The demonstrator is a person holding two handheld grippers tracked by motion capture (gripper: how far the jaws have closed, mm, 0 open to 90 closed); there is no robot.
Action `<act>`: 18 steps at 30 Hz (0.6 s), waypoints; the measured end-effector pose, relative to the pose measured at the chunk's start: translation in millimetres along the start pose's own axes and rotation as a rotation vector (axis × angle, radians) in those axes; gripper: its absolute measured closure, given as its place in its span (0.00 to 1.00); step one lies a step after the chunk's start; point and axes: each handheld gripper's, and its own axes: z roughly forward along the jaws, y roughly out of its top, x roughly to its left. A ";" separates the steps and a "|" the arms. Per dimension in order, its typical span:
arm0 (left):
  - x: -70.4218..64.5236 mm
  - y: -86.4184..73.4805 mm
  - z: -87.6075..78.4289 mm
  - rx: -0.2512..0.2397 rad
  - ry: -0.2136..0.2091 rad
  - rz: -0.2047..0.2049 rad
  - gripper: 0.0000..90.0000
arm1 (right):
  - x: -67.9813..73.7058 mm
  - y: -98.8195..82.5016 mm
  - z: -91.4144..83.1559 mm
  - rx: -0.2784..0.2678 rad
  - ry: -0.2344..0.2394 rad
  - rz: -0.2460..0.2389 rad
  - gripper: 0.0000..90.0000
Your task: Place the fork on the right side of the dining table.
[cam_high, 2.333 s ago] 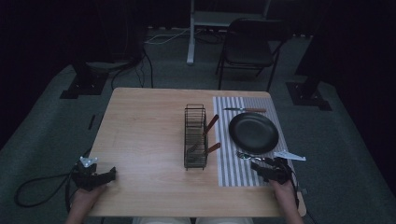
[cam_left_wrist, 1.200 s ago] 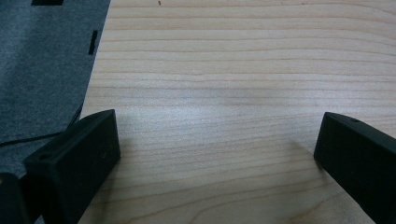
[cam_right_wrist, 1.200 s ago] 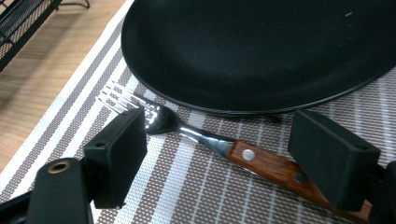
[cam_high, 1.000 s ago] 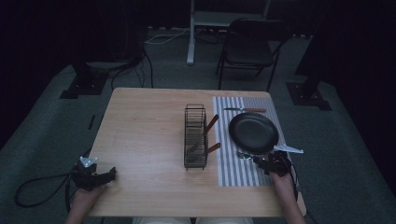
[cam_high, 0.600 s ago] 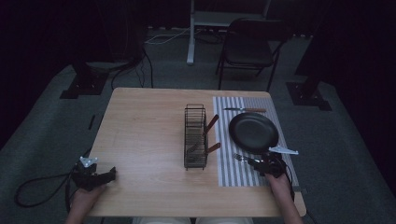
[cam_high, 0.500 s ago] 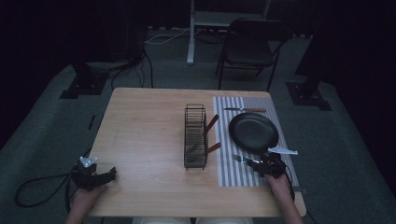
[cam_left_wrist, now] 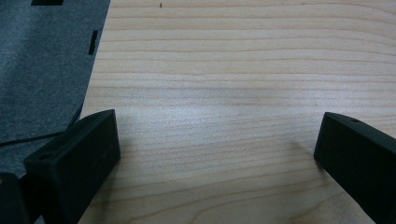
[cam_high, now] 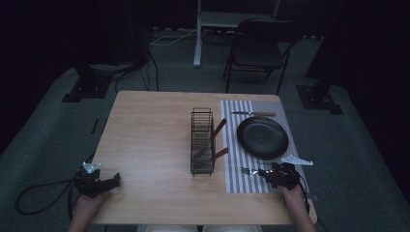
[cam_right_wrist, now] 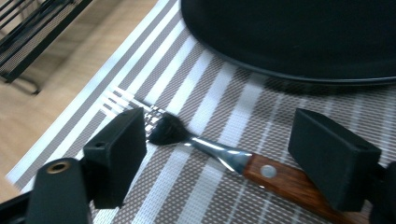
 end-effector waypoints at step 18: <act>-0.1 0.1 0.0 0.000 0.000 -0.002 0.01 | 18.0 -26.4 -26.8 -0.052 -0.247 -0.019 0.16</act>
